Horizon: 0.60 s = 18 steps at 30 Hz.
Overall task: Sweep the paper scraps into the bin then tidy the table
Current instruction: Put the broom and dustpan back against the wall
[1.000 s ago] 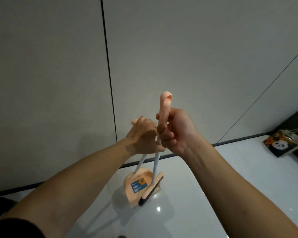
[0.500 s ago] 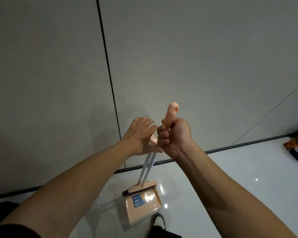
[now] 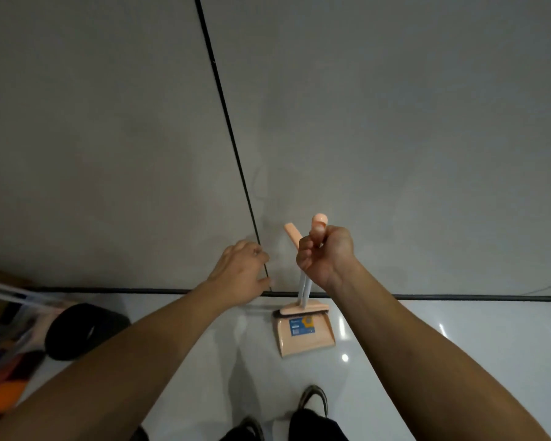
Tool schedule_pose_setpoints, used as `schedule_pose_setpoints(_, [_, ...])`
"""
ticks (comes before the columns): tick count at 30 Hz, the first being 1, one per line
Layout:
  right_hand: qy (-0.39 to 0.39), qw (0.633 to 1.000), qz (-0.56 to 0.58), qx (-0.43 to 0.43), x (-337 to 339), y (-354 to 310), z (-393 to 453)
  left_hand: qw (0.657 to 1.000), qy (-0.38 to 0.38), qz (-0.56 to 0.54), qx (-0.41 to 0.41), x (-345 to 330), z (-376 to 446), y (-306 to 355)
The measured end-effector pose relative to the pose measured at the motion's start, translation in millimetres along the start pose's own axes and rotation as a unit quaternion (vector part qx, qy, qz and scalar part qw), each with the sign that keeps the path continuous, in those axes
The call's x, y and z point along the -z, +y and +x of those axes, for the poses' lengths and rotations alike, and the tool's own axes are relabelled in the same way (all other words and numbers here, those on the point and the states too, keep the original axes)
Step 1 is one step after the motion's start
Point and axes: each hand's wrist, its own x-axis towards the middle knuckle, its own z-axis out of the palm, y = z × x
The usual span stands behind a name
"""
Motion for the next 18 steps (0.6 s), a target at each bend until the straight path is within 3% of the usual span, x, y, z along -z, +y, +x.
schedule_pose_setpoints(3, [0.018,1.000,-0.006,0.000,9,-4,18,0.999,-0.035,-0.011,0.011,-9,0,-3])
schedule_pose_setpoints(8, [0.046,0.992,-0.114,-0.006,9,-13,24,0.996,-0.084,-0.023,0.015,-14,13,-10])
schedule_pose_setpoints(12, [0.094,0.983,-0.157,-0.006,23,-5,23,0.995,-0.090,-0.043,-0.019,-16,29,-6])
schedule_pose_setpoints(18, [0.243,0.907,-0.332,0.092,76,46,2,0.981,-0.118,-0.068,-0.137,-30,46,12])
